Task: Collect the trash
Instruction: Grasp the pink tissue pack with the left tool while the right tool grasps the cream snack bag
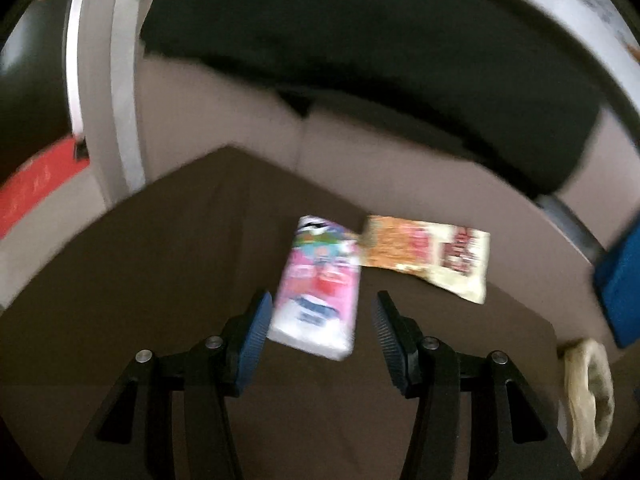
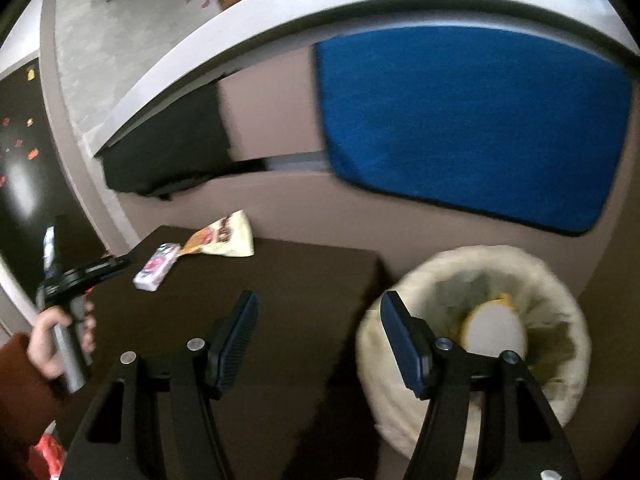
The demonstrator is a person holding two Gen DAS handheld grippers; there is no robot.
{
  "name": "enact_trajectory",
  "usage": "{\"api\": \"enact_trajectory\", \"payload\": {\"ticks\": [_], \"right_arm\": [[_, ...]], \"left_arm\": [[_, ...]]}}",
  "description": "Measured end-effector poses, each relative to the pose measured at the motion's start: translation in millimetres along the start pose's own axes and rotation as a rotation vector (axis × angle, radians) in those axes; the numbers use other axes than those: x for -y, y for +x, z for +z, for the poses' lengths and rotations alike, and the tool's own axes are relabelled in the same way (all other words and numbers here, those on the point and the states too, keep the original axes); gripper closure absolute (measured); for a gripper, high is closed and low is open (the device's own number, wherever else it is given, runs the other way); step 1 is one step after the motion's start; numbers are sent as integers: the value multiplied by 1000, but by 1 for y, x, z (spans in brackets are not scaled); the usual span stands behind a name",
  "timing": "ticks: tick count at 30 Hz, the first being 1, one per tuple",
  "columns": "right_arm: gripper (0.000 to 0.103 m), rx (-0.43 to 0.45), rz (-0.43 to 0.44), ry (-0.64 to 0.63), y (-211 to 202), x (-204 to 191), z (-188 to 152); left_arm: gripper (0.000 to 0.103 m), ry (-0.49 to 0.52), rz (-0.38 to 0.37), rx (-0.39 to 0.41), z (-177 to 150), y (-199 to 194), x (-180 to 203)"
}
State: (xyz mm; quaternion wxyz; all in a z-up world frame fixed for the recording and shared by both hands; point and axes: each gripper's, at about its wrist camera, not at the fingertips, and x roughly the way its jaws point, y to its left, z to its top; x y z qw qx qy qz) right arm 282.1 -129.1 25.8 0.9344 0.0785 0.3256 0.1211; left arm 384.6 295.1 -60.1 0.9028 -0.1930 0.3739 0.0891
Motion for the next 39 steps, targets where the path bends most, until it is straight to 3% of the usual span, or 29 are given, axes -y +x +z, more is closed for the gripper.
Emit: {"api": "enact_trajectory", "payload": {"ticks": [5, 13, 15, 19, 26, 30, 37, 39], "right_arm": [[42, -53, 16, -56, 23, -28, 1], [42, -132, 22, -87, 59, -48, 4], [42, -145, 27, -90, 70, -53, 7], [42, -171, 51, -101, 96, -69, 13], [42, -235, 129, -55, 174, -100, 35], [42, -217, 123, 3, 221, -111, 53], [42, -268, 55, 50, 287, -112, 71], [49, -296, 91, 50, 298, -111, 71]], "left_arm": [[48, -36, -41, -100, 6, 38, -10], [49, 103, 18, -83, -3, 47, 11], [58, 134, 17, -101, -5, 43, 12], [62, 93, -79, -107, -13, -2, -10], [62, 21, -172, -73, -49, -85, -69], [62, -15, -157, -28, -65, -109, -100], [61, -37, -160, -55, -77, -111, -124], [61, -30, -131, -28, -79, -112, -126]]}}
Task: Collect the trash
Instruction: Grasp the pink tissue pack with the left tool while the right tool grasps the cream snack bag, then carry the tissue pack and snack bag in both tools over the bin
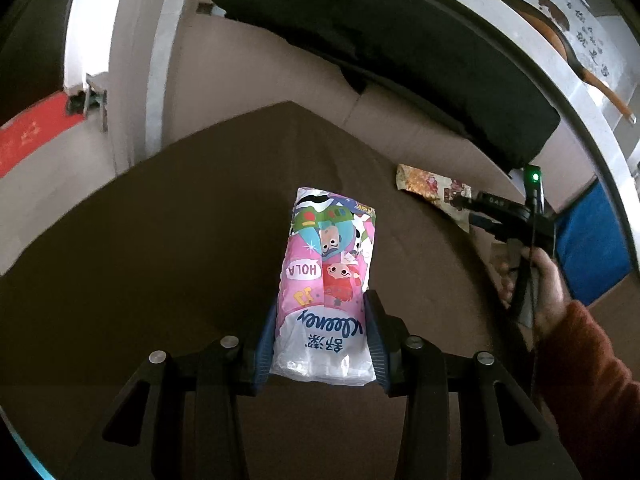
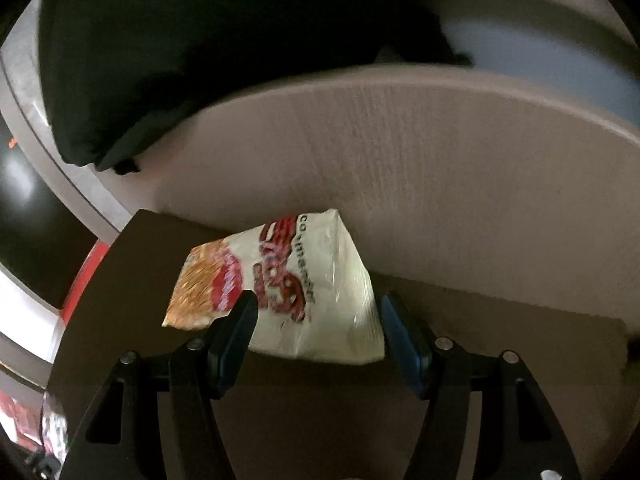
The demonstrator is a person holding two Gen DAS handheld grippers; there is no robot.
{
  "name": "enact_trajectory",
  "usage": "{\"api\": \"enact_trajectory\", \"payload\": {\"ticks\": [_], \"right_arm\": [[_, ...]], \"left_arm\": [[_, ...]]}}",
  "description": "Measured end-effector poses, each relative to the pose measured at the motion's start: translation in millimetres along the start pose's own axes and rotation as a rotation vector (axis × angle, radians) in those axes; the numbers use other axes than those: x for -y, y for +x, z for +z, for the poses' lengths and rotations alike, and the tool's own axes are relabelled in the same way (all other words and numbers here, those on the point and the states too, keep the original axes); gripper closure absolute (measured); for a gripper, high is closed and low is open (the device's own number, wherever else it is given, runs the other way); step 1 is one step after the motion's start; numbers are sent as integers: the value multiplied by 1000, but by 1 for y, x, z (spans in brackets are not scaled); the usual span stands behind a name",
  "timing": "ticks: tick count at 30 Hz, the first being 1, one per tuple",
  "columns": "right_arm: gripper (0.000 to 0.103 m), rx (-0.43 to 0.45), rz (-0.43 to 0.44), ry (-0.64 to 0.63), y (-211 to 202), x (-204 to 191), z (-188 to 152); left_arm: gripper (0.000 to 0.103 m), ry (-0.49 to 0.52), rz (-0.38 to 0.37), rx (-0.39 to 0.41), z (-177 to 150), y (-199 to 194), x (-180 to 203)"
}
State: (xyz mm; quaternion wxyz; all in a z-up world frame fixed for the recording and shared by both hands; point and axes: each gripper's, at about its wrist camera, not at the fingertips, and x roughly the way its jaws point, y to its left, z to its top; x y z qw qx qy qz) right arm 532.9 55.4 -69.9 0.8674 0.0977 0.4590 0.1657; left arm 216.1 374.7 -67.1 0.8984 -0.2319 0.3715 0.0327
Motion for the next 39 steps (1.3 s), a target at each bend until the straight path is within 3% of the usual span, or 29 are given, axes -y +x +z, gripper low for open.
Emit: {"api": "enact_trajectory", "payload": {"ticks": [1, 2, 5, 10, 12, 13, 14, 16, 19, 23, 30, 34, 39], "right_arm": [[64, -15, 18, -10, 2, -1, -1], [69, -26, 34, -24, 2, -3, -3], [76, -34, 55, -106, -14, -19, -21], [78, -137, 173, -257, -50, -57, -70], [76, -162, 214, -298, -68, -68, -90], [65, -154, 209, -320, -76, -71, -97], [46, -135, 188, -341, -83, -74, -102], [37, -38, 100, -413, -103, -80, -110], [36, 50, 21, -516, -117, -93, -113], [36, 27, 23, -570, -96, -110, -106], [36, -57, 76, -456, -34, -106, -90], [36, -84, 34, -544, -17, -122, -100], [37, -44, -30, -610, -24, -127, -105]], "left_arm": [[61, 2, 12, 9, -1, 0, -1], [61, -2, 16, 21, -3, -1, -1], [61, -42, -14, 29, -6, -6, -4], [61, -64, -45, 10, -11, 0, 1], [61, -65, -57, -2, -13, 2, 4], [61, -63, -59, -3, -13, 4, 6], [61, -58, -60, -4, -14, 4, 8], [61, -61, -64, -6, -14, 5, 10], [61, -70, -63, -10, -17, 5, 9], [61, -101, -66, -25, -19, 7, 6], [61, -82, -35, -2, -17, 3, 2], [61, -98, -27, -4, -15, 7, -2], [61, -90, -30, -19, -17, 12, 3]]}}
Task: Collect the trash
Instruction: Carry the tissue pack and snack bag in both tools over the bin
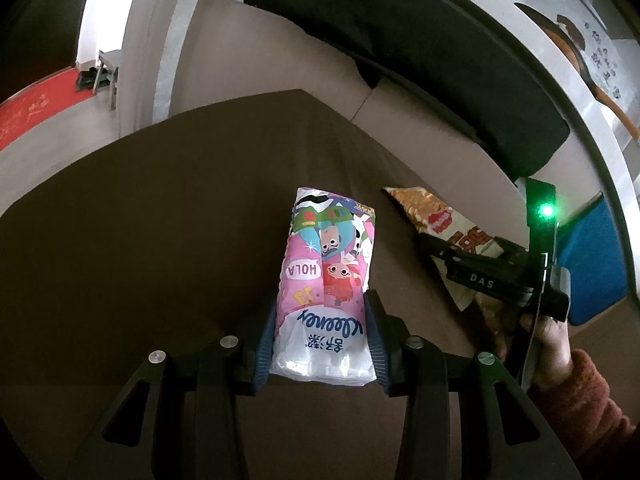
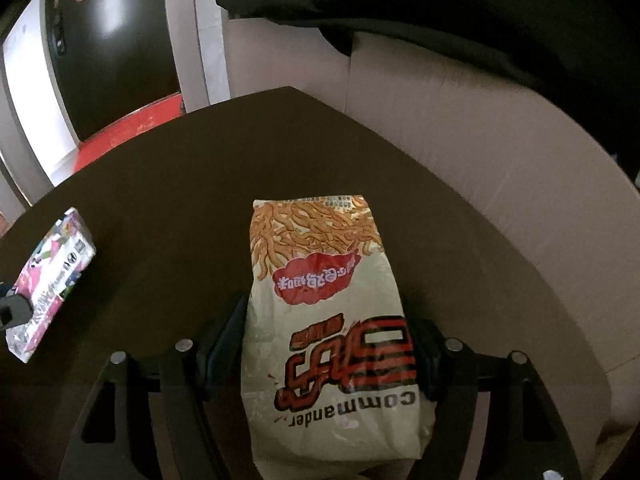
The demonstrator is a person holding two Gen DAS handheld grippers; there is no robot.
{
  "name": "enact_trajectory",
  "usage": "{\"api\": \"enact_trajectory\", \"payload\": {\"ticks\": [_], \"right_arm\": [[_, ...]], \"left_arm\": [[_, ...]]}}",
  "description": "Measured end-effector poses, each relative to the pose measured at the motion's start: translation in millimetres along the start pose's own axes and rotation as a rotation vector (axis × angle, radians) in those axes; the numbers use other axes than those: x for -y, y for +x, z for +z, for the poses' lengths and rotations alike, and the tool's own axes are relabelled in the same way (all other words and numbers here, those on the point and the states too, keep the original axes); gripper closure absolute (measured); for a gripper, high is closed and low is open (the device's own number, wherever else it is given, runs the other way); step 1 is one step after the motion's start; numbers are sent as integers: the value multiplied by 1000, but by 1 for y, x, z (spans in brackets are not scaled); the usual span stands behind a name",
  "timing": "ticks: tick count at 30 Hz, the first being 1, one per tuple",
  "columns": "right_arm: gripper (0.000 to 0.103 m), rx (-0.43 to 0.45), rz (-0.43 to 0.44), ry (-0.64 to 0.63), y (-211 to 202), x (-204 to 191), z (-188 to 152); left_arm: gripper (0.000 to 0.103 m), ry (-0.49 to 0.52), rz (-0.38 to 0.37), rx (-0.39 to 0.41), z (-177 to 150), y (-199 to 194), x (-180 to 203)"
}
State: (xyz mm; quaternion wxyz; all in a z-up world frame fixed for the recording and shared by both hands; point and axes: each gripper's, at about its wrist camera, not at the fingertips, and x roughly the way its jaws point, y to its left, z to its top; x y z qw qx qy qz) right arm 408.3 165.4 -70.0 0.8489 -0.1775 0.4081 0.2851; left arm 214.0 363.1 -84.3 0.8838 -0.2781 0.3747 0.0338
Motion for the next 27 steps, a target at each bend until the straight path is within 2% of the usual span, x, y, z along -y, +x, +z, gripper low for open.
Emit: {"api": "enact_trajectory", "payload": {"ticks": [1, 2, 5, 8, 12, 17, 22, 27], "right_arm": [[40, 6, -10, -6, -3, 0, -1], [52, 7, -10, -8, -8, 0, -4], [59, 19, 14, 7, -20, 3, -7], [59, 60, -27, -4, -50, 5, -18], [59, 118, -40, 28, -99, 15, -36], [59, 223, -85, 77, -172, 29, -58], [59, 324, -172, 119, -238, 44, -84], [59, 386, -252, 199, -291, 69, -117]], "left_arm": [[61, 6, -3, -2, -1, 0, 2], [61, 12, -7, -2, -1, 0, 4], [61, 35, -5, 2, -1, 0, 16], [61, 66, -14, 18, 0, -6, 34], [61, 135, -33, 73, 0, -21, 75], [61, 244, -45, 181, -6, -43, 135], [61, 330, -43, 273, -15, -61, 192], [61, 442, -34, 375, -30, -77, 254]]}}
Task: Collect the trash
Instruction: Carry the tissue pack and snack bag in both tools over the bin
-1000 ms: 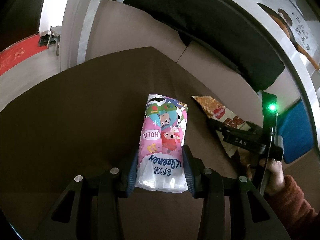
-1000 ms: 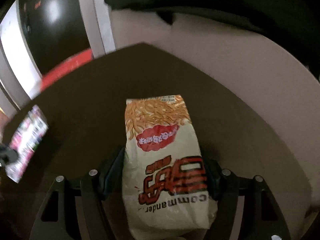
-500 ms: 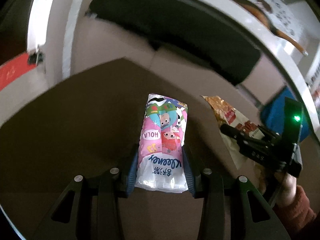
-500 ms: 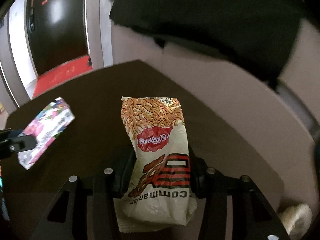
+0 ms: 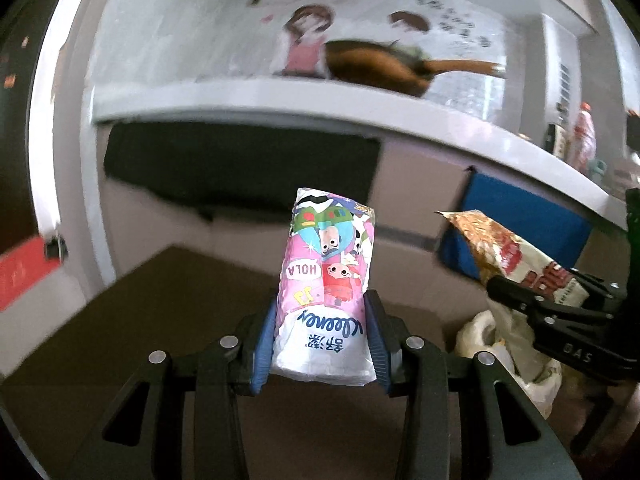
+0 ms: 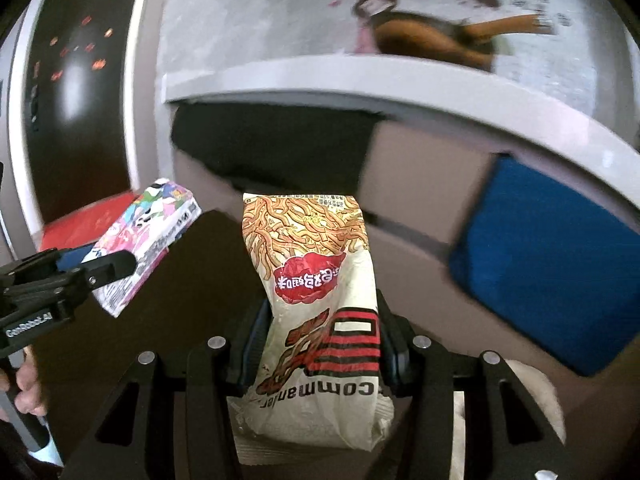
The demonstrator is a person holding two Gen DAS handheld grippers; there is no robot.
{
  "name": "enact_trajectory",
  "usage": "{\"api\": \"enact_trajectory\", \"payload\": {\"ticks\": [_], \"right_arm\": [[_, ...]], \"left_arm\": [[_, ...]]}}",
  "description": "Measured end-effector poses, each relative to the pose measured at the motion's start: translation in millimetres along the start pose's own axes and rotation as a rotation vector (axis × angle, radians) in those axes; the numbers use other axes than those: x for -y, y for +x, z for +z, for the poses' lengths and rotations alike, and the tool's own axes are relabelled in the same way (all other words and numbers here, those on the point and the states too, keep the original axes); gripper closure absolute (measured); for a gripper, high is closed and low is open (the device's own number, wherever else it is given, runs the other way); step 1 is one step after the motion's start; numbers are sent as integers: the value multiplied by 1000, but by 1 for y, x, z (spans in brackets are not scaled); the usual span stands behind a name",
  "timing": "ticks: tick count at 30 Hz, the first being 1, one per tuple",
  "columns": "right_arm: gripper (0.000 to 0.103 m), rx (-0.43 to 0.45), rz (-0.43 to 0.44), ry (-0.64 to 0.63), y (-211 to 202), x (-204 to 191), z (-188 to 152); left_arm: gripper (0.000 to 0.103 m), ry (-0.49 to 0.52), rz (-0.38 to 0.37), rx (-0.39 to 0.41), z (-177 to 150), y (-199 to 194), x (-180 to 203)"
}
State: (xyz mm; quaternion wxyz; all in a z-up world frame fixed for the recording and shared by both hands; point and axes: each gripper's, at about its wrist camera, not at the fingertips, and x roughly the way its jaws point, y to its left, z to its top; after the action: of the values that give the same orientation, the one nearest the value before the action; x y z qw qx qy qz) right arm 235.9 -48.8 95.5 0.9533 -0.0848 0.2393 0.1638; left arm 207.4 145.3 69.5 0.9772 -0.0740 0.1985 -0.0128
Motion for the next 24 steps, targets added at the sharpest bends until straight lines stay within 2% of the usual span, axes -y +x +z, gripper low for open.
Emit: {"api": "enact_trajectory", "payload": {"ticks": [6, 14, 19, 24], "right_arm": [[58, 68, -102, 62, -55, 45, -10], [56, 112, -212, 149, -94, 96, -32], [56, 104, -244, 218, -105, 130, -53], [56, 91, -282, 257, -102, 154, -67]], "left_arm": [[61, 63, -65, 12, 8, -6, 61], [61, 109, -182, -5, 1, -7, 139], [61, 113, -249, -36, -8, 4, 181], [61, 132, -264, -57, -17, 23, 208]]}}
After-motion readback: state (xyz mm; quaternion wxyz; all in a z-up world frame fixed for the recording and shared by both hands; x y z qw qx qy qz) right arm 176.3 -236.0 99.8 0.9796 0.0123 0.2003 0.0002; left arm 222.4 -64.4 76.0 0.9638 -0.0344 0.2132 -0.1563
